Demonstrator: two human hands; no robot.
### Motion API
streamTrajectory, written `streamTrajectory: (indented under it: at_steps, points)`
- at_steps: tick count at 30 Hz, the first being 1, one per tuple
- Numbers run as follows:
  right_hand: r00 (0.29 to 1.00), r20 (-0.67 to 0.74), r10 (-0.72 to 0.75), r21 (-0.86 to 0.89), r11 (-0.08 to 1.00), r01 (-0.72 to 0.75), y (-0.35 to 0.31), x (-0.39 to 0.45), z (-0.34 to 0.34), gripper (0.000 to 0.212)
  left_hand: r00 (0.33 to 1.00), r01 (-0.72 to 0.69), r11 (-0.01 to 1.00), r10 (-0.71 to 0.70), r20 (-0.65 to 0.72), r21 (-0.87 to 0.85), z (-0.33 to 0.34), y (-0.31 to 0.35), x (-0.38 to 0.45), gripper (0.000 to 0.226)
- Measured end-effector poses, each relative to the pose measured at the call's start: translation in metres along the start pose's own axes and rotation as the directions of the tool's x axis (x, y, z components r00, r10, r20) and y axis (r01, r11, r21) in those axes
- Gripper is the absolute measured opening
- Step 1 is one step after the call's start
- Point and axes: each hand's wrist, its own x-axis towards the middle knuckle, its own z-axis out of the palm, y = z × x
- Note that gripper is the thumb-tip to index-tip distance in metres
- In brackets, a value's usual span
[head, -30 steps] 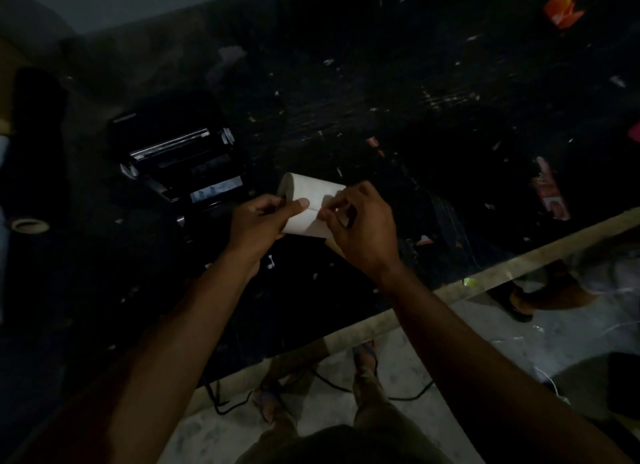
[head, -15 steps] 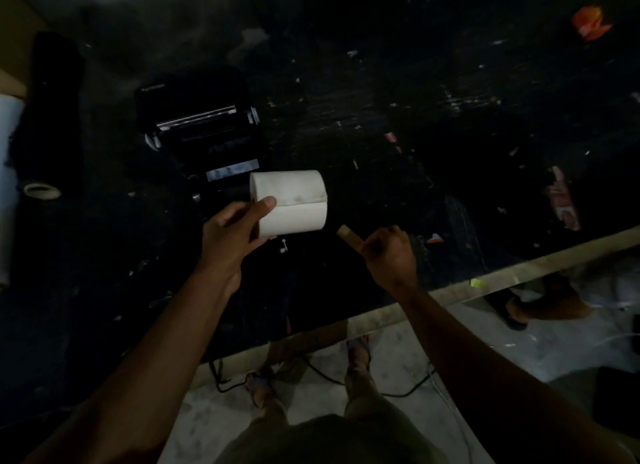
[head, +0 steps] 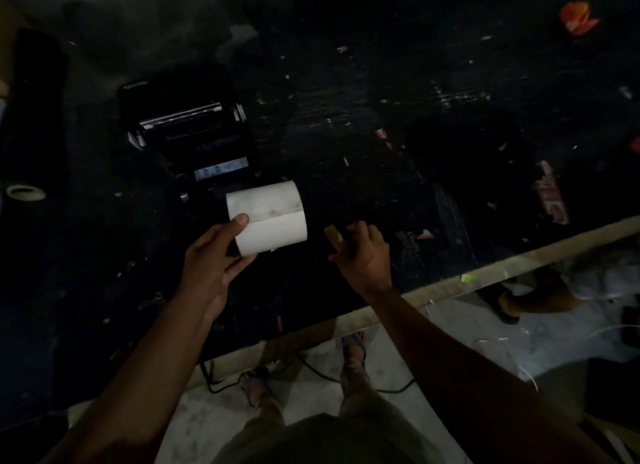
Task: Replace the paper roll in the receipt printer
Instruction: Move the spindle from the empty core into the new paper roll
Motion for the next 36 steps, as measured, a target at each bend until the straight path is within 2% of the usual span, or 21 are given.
streamTrajectory:
  at_steps: [2, 4, 5, 8, 11, 13, 16, 19, 20, 24, 29, 34, 36]
  points:
    - [0.993, -0.11, 0.038, 0.032, 0.999, -0.034, 0.011, 0.003, -0.01, 0.052, 1.0, 0.009, 1.0, -0.009, 0.002, -0.006, -0.002, -0.002, 0.0, 0.024]
    - [0.968, -0.24, 0.076, 0.005, 0.997, -0.077, 0.028, 0.01, -0.021, 0.041, 1.0, 0.028, 0.999, -0.028, 0.004, -0.02, -0.005, -0.004, 0.0, 0.023]
    - [0.959, -0.261, 0.113, -0.03, 0.992, -0.125, 0.037, 0.014, -0.027, 0.037, 0.999, 0.035, 0.999, -0.035, 0.006, -0.029, -0.005, -0.005, 0.0, 0.023]
    - [0.956, -0.147, 0.256, -0.142, 0.951, -0.276, 0.058, 0.024, -0.037, 0.041, 0.998, 0.057, 0.997, -0.056, 0.017, -0.058, -0.007, -0.006, 0.001, 0.028]
    - [0.965, -0.079, 0.25, -0.179, 0.949, -0.261, 0.068, 0.031, -0.039, 0.036, 0.997, 0.074, 0.993, -0.074, 0.003, -0.089, -0.008, -0.009, 0.002, 0.037]
    - [0.965, -0.115, 0.234, -0.092, 0.965, -0.245, 0.068, 0.032, -0.041, 0.033, 0.997, 0.079, 0.991, -0.078, 0.008, -0.104, -0.01, -0.01, 0.004, 0.042]
    - [0.949, -0.142, 0.28, 0.31, 0.924, -0.226, 0.054, 0.032, -0.054, 0.027, 0.995, 0.097, 0.985, -0.096, 0.017, -0.145, -0.012, -0.012, 0.006, 0.054]
    - [0.982, -0.078, 0.172, 0.644, 0.76, -0.082, 0.018, 0.024, -0.074, 0.024, 0.993, 0.119, 0.973, -0.112, 0.044, -0.197, -0.015, -0.013, 0.006, 0.046]
    - [0.991, -0.07, 0.116, 0.699, 0.714, -0.034, 0.005, 0.019, -0.082, 0.024, 0.992, 0.123, 0.969, -0.114, 0.053, -0.212, -0.016, -0.013, 0.005, 0.047]
    - [0.996, -0.023, -0.088, 0.772, 0.632, 0.073, -0.036, -0.007, -0.1, 0.025, 0.989, 0.141, 0.957, -0.124, 0.082, -0.253, -0.019, -0.012, 0.003, 0.081]
    - [0.977, 0.022, -0.212, 0.762, 0.637, 0.121, -0.054, -0.023, -0.104, 0.025, 0.987, 0.148, 0.949, -0.126, 0.095, -0.28, -0.028, -0.009, 0.0, 0.066]
    - [0.946, 0.127, -0.298, 0.679, 0.722, 0.136, -0.064, -0.007, -0.122, 0.027, 0.99, 0.11, 0.973, -0.09, 0.109, -0.201, -0.044, -0.001, -0.002, 0.049]
    - [0.917, 0.171, -0.36, 0.677, 0.719, 0.156, -0.073, 0.0, -0.122, 0.029, 0.99, 0.099, 0.979, -0.079, 0.115, -0.178, -0.048, 0.001, -0.003, 0.043]
